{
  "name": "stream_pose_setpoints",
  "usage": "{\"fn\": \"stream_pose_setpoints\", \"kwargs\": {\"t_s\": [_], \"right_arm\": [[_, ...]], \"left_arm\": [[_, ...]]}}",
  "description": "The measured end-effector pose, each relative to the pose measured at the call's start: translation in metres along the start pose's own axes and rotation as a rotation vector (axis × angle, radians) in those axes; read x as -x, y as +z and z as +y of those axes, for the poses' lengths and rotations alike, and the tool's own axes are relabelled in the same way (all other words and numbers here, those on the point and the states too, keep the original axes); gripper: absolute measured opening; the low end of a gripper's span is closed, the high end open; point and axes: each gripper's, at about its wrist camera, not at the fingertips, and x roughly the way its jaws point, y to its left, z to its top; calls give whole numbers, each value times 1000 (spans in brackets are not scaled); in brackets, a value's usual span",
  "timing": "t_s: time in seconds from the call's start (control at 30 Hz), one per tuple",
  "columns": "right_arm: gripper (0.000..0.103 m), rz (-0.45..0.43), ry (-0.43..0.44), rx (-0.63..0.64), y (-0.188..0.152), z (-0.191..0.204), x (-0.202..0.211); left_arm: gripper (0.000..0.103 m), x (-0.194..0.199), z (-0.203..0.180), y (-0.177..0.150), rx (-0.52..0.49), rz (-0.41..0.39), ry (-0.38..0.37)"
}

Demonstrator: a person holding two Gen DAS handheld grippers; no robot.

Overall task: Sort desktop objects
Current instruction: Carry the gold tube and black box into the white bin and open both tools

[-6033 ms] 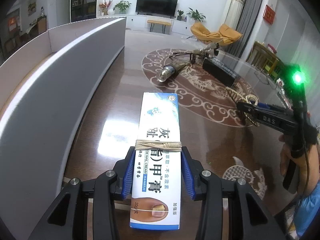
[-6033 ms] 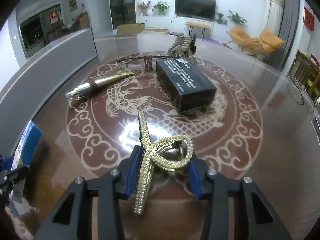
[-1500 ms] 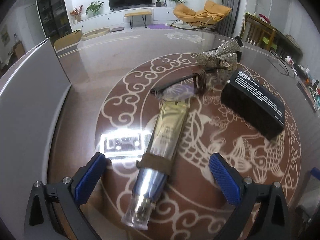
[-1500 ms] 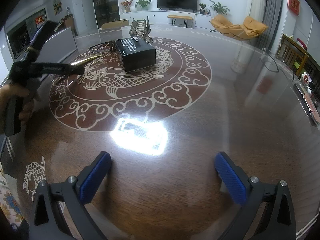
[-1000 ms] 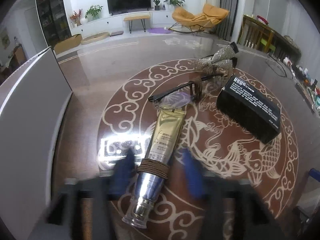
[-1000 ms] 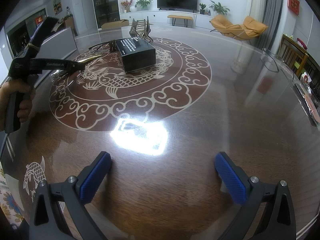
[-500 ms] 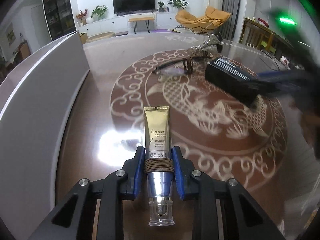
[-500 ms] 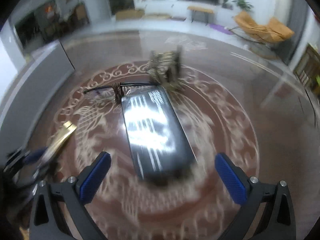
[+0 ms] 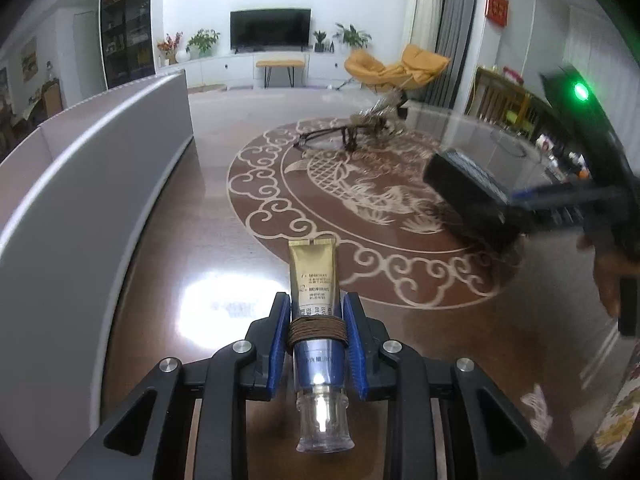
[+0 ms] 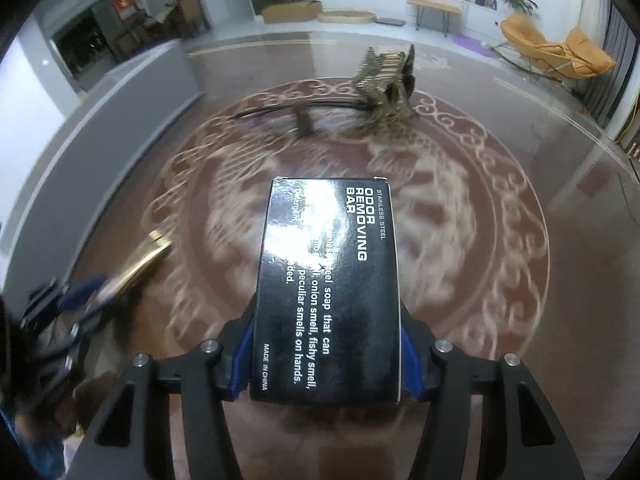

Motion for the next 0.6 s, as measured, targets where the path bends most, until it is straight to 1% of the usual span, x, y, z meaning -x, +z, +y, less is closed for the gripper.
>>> {"fn": "stream_pose_setpoints", "kwargs": {"t_s": [0.1,0.13,0.17,0.23,0.4,0.6], "right_arm": [[59,-25,37,-10,-22,14,18],[59,-31,42,-10,-24,15,20],[59,-38,44,-9,-37,18,28],[59,-43,44,6,-47,26,33],[59,-63,74,1,-65,37,42],[59,-76,89,-3,-70,41,53]], "left_arm": [[27,19,-1,-2,11,-31,-7],[27,22,-1,-2,15,-37,-7],[27,26,0,-3,20,-43,-9],[27,32,0,-7,21,-47,-11],[27,41,0,-13,24,-62,-5],[26,65,3,-6,47,-125,-9]]}}
